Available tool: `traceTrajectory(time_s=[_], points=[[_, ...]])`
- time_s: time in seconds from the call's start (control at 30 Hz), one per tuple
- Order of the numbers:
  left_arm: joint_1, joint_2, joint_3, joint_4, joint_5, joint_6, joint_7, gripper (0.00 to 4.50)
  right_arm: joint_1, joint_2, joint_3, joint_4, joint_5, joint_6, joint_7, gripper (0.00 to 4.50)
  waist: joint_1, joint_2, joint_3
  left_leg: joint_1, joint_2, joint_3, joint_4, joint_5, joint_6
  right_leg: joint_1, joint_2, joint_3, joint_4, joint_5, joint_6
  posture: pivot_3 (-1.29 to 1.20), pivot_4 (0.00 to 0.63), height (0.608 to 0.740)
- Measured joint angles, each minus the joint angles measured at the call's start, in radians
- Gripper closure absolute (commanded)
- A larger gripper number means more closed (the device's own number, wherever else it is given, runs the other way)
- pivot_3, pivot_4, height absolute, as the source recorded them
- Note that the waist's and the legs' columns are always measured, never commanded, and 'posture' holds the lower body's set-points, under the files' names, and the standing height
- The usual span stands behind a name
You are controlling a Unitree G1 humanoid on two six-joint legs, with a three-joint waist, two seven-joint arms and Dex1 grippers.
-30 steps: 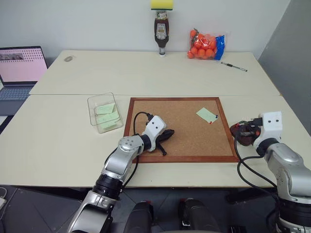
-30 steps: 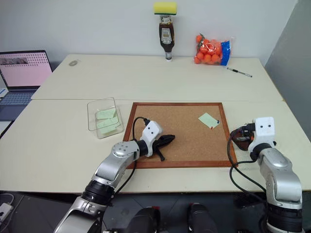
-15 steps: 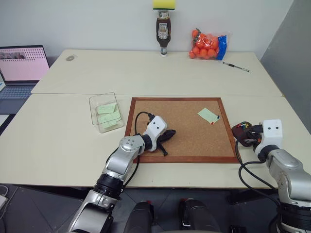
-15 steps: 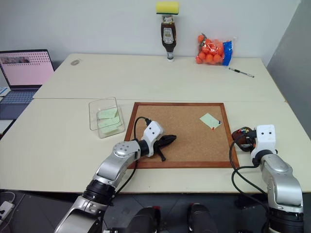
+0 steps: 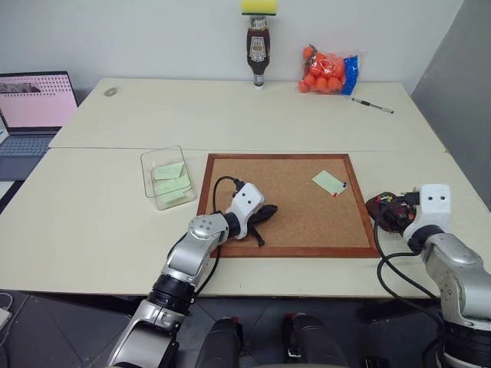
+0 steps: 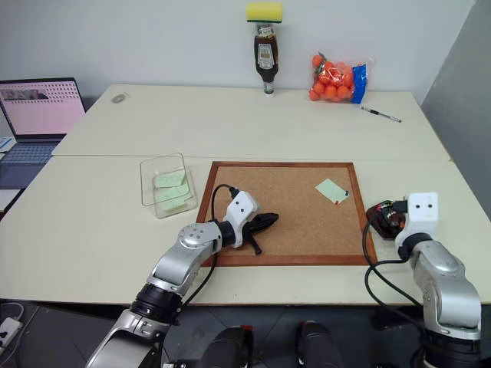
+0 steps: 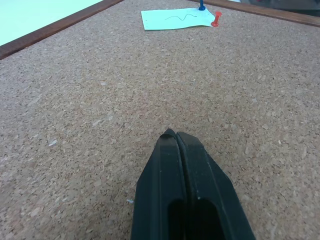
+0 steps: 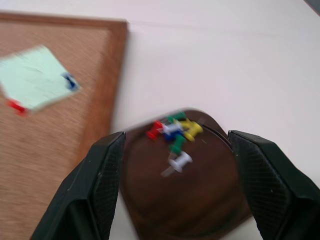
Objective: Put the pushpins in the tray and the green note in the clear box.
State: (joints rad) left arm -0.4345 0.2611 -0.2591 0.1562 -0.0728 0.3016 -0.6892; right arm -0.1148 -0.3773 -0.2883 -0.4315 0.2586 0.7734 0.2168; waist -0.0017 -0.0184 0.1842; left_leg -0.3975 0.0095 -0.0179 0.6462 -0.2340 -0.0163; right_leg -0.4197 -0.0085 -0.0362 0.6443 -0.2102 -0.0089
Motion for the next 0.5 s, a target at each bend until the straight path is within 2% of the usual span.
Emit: traceTrajectory(time_s=[0.17, 0.5], points=[[-0.004, -0.003, -0.001, 0.002, 0.002, 0.001, 0.002, 4.5, -0.123, 0.05, 0.105, 0.062, -0.011, -0.025, -0.014, 1.13, -0.001, -0.001, 0.0, -0.001, 0.0, 0.0, 0.0, 0.0, 0.0, 0.0, 0.0, -0.001, -0.001, 0.0, -0.001, 0.0, 0.15, 0.74], [-0.006, -0.001, -0.007, -0.003, 0.002, 0.002, 0.003, 4.5, -0.286, 0.063, 0.157, 0.395, -0.083, -0.142, -0.039, 1.13, 0.0, -0.001, 0.0, -0.001, 0.0, 0.001, -0.001, 0.0, 0.0, -0.001, 0.001, 0.001, 0.0, 0.0, 0.0, 0.0, 0.15, 0.74]])
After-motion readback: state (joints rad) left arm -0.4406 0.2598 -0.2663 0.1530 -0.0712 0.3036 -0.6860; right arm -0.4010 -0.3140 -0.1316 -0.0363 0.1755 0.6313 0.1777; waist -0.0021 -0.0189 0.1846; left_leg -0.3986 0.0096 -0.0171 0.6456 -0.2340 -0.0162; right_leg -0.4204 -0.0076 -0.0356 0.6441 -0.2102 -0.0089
